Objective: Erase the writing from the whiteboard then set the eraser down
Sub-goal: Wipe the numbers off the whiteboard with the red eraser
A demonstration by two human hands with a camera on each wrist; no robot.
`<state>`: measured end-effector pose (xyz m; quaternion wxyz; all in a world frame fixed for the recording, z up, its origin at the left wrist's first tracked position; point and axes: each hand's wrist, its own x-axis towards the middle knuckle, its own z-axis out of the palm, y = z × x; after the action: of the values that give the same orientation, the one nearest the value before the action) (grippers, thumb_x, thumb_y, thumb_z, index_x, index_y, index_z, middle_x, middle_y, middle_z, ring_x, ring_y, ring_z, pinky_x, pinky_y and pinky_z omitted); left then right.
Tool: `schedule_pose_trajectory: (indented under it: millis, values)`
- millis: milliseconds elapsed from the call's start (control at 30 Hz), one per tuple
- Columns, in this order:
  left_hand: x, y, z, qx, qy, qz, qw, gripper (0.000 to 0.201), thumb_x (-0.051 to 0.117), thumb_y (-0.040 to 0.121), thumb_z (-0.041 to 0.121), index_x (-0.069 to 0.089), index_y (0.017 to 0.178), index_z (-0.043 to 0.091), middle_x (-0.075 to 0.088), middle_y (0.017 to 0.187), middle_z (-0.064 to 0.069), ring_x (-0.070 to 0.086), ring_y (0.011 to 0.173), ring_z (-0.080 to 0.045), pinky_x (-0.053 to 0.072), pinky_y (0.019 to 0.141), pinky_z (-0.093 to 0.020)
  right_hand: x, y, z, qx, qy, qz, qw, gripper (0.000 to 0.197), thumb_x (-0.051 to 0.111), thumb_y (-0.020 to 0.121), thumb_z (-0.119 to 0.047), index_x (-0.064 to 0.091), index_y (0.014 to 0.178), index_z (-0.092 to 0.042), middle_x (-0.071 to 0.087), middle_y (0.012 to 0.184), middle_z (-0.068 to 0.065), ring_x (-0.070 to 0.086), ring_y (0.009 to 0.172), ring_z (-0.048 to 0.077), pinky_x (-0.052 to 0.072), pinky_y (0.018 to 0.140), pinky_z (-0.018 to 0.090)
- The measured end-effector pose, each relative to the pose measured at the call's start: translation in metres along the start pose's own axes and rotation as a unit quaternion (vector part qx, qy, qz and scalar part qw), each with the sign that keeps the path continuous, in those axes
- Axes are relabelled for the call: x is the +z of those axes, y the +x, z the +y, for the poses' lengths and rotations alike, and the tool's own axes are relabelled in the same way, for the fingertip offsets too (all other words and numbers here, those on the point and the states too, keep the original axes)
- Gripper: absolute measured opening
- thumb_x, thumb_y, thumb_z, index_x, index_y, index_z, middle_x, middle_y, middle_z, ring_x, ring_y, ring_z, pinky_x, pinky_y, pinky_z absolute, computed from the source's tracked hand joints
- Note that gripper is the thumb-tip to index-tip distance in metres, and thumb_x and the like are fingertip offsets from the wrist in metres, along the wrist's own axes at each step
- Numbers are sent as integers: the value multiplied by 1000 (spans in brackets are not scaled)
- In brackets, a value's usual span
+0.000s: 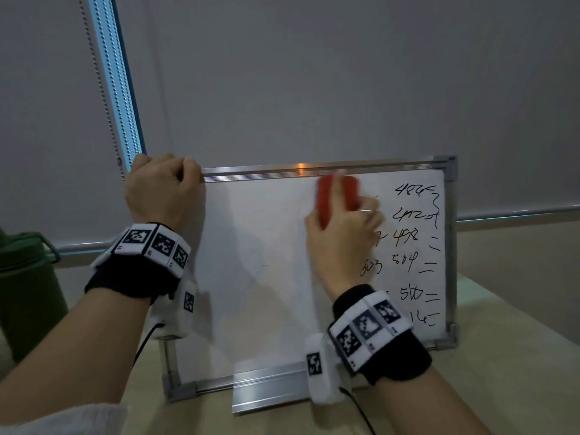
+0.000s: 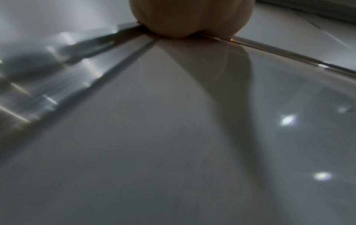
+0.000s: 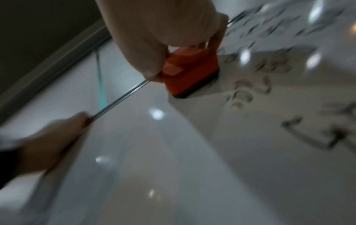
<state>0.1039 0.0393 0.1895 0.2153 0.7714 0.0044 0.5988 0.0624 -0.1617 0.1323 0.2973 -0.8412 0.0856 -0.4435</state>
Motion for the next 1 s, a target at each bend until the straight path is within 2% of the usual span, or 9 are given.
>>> schedule_pose_trajectory:
  millis: [67,133,300,367,467,533,667,800,1000]
  values:
    - [-2,0,0,-1,-2,-4,1000,38,38,86,27,62,62,9,52,61,-3,42,75,-21,40,66,-32,6,-20,-13,-138,-20,-6,990,68,56,86,-37,26,146,-30,42,119,19,40,99,32,38,80,43]
    - [-6,3,-5,-13,-7,-3,1000,34,40,83,25,57,58,11,53,60,-6,47,76,-27,41,65,-35,5,-19,-7,-166,-17,-10,986,67,55,87,-37,24,146,-31,41,121,17,38,101,30,37,83,43]
    - [-18,10,-19,-35,1,-9,999,37,42,84,24,69,77,0,62,72,-24,52,86,-36,40,65,-38,-2,14,26,69,8,14,998,67,46,91,-44,9,147,-38,31,129,15,30,113,28,35,92,43]
    - [-16,11,-20,-53,7,-2,999,39,41,83,27,69,80,2,64,77,-24,53,88,-35,42,67,-39,5,9,12,79,1,17,997,67,47,89,-42,13,147,-36,34,127,17,33,110,30,37,88,44]
    - [-13,10,-21,-53,14,-5,998,40,39,82,29,69,81,3,65,78,-22,51,85,-34,34,61,-34,19,-21,-18,-114,-28,10,993,68,63,78,-38,36,141,-31,48,109,16,46,89,30,44,70,43]
    - [-17,10,-20,-50,7,-20,999,38,40,83,27,69,79,2,64,76,-21,47,82,-31,32,61,-33,21,-29,-21,-181,-43,9,982,67,67,73,-38,45,136,-29,53,103,15,49,82,29,45,64,41]
    - [-27,11,-15,-54,-11,-56,997,44,38,81,29,68,82,-2,62,81,-26,50,95,-38,36,68,-37,0,11,17,-6,-7,-10,1000,67,51,88,-42,17,145,-41,34,125,16,33,112,34,39,87,47]
    - [-28,10,-13,-69,-6,-54,996,48,34,75,32,69,85,0,60,77,-23,51,96,-37,36,68,-36,-11,41,32,172,93,25,980,69,47,91,-42,8,147,-38,27,135,22,26,121,35,36,96,51]
    - [-27,7,-14,-52,-3,-44,998,37,41,84,24,68,82,-2,61,78,-25,51,94,-38,38,67,-38,4,14,14,67,31,-10,997,70,45,90,-47,6,148,-35,29,126,18,29,114,30,42,90,48]
